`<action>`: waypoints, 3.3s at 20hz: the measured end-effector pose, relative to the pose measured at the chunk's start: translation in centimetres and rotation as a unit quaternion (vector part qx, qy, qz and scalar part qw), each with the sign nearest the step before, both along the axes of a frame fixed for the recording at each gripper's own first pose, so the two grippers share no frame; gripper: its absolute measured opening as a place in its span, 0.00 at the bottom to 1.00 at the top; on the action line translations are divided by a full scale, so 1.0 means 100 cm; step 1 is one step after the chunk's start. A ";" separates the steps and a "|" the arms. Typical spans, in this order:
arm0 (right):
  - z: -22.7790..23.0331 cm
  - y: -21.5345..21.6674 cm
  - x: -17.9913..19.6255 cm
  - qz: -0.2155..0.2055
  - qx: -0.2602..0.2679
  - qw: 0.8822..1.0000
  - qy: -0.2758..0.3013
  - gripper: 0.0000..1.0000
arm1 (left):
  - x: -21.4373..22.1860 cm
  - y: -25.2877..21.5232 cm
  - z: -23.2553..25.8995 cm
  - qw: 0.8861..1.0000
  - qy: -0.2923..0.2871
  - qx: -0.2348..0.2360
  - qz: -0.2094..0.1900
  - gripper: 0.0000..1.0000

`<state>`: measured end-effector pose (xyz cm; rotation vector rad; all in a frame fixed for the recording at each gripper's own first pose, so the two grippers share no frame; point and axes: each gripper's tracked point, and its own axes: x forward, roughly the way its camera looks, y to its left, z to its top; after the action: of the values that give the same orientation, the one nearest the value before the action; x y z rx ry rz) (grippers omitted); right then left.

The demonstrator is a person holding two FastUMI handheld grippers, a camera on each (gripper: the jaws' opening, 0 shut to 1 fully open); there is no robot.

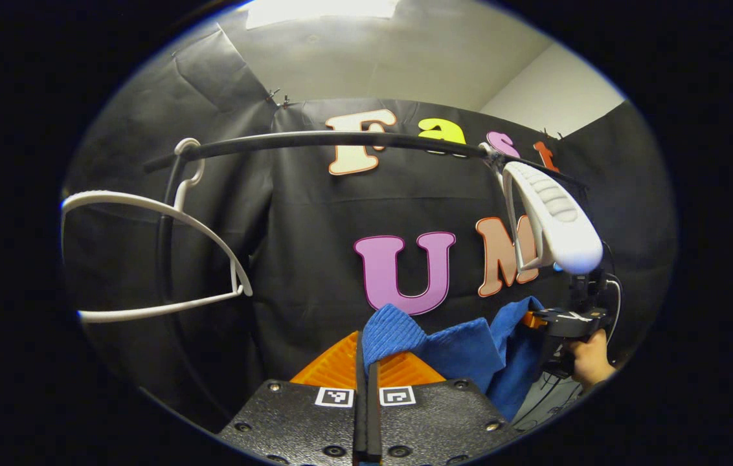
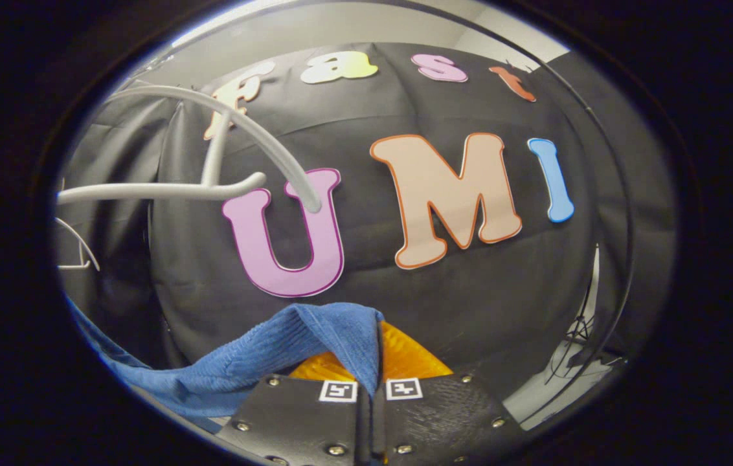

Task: Grasp the clothes on the hanger with both hands and then place them into the laundry hamper below.

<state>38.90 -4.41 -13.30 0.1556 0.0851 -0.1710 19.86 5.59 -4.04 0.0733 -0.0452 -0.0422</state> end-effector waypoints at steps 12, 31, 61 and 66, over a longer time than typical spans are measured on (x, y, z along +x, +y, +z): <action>0.040 0.020 -0.150 0.017 0.030 0.999 -0.013 0.02 | -0.053 -0.025 0.005 0.999 -0.004 -0.052 -0.014 0.00; 0.065 0.058 -0.234 0.072 0.095 0.992 -0.043 0.02 | -0.039 -0.159 -0.023 0.993 0.023 -0.076 -0.085 0.00; -0.174 0.039 -0.166 0.040 0.080 0.991 0.099 0.00 | 0.023 -0.124 -0.291 0.976 0.208 -0.058 -0.018 0.02; -0.220 0.024 -0.167 0.018 -0.007 0.988 0.155 0.02 | 0.020 -0.111 -0.344 0.964 0.262 -0.052 -0.006 0.01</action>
<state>22.19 -1.96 -35.26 0.1123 0.3958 -0.1578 21.83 -5.52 -38.45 -0.0457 0.4816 -0.0697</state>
